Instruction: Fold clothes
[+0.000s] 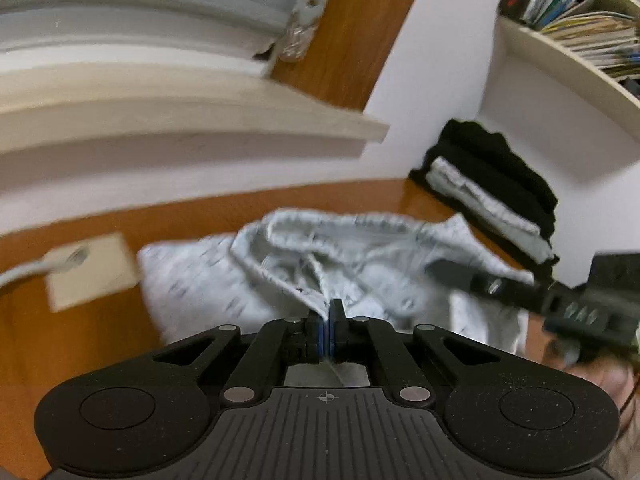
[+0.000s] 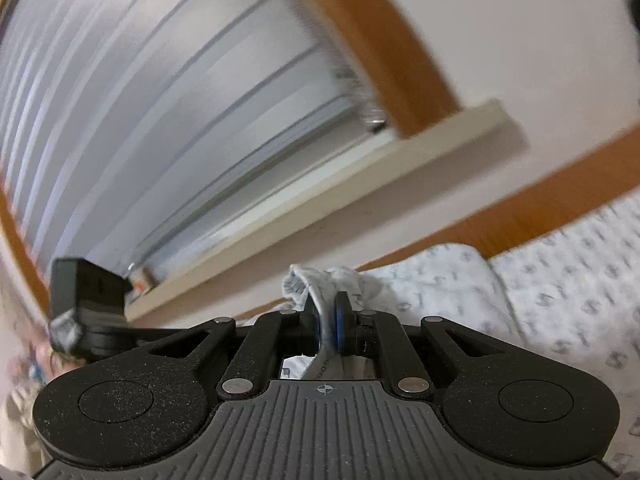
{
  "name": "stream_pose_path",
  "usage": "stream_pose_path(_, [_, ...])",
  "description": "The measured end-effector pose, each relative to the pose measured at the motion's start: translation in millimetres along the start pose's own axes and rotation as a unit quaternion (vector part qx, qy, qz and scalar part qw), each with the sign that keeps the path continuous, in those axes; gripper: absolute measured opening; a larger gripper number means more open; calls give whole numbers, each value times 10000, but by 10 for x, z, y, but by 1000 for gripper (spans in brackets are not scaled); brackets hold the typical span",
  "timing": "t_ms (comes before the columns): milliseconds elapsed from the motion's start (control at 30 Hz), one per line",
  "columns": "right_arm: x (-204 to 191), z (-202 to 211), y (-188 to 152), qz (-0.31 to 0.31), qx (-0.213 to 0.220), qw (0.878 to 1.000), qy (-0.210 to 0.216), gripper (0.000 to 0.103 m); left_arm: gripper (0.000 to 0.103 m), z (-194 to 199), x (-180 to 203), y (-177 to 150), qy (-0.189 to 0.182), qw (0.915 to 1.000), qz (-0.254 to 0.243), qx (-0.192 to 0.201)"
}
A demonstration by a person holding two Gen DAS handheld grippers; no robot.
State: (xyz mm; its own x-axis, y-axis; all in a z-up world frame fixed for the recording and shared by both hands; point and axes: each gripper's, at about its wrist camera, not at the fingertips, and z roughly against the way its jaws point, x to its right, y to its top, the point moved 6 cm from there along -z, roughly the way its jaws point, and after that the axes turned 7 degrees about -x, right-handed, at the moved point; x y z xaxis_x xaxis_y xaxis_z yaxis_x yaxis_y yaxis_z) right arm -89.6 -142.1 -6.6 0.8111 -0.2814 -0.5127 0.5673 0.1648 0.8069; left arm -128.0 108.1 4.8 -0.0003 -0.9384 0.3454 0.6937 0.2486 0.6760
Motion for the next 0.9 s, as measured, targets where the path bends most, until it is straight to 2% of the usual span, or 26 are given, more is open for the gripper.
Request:
stream_pose_path(100, [-283, -129, 6, 331, -290, 9987, 262, 10, 12, 43, -122, -106, 119, 9998, 85, -111])
stream_pose_path(167, [-440, -310, -69, 610, -718, 9952, 270, 14, 24, 66, -217, -102, 171, 9996, 216, 16])
stream_pose_path(233, [-494, -419, -126, 737, -970, 9924, 178, 25, 33, 98, -281, -61, 145, 9990, 364, 200])
stream_pose_path(267, [-508, -429, -139, 773, -1000, 9919, 113, 40, 35, 105, -293, -41, 139, 9989, 381, 242])
stream_pose_path(300, [-511, -374, -136, 762, -916, 9928, 99, 49, 36, 108, -293, -24, 136, 9989, 350, 294])
stream_pose_path(333, [-510, -288, -127, 727, -788, 9941, 134, 52, 40, 100, -282, -6, 141, 9989, 291, 334])
stream_pose_path(433, [-431, 32, -140, 683, -547, 9961, 77, 52, 45, 56, -290, 49, 198, 9987, 329, 332])
stream_pose_path(533, [-347, 295, -255, 1033, -501, 9921, -501, 49, 51, 52, -347, 122, 144, 9972, 593, 427])
stream_pose_path(567, [-354, 383, -303, 1148, -463, 9903, -631, 44, 53, 73, -376, 137, 168, 9962, 683, 517])
stream_pose_path(667, [-494, 569, -485, 1532, -491, 9849, -645, 44, 54, 149, -507, 173, 177, 9923, 963, 762])
stream_pose_path(733, [-618, 587, -606, 1792, -594, 9795, -707, 44, 54, 154, -569, 187, 90, 9908, 1090, 794])
stream_pose_path(800, [-752, 543, -705, 2028, -720, 9739, -726, 44, 54, 147, -577, 186, 71, 9909, 1056, 836])
stream_pose_path(900, [-940, 468, -819, 2211, -926, 9695, -502, 44, 54, 132, -566, 171, -10, 9915, 1025, 800])
